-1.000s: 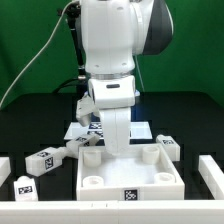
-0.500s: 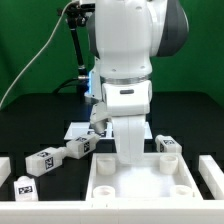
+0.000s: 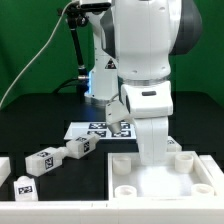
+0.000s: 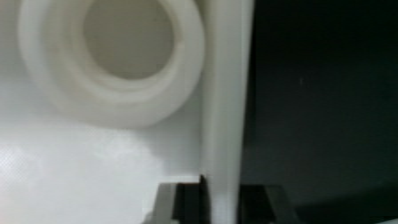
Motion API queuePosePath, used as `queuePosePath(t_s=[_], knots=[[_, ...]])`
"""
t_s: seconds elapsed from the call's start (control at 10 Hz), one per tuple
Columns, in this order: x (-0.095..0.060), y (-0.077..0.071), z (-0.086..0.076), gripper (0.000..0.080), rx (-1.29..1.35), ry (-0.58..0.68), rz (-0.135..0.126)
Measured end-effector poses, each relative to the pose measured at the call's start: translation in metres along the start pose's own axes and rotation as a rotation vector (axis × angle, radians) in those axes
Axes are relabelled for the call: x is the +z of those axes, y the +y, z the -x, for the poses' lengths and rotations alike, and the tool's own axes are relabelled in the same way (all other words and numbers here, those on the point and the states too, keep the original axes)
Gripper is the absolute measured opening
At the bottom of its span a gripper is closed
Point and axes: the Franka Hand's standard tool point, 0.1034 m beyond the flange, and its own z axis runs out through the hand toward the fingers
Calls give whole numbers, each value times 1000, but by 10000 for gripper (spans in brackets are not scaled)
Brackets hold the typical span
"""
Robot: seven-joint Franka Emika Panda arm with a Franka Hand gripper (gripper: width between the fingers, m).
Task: Assemble one leg
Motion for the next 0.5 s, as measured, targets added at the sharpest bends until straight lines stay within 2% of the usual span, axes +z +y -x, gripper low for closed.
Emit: queuePosePath(t_s=[0.1,0.3,0.5], knots=[[0,-1,3,51,-10,-1,-9],[0,-1,3,52,-4,-1,-9],[0,-1,3,368,-4,-1,-8]])
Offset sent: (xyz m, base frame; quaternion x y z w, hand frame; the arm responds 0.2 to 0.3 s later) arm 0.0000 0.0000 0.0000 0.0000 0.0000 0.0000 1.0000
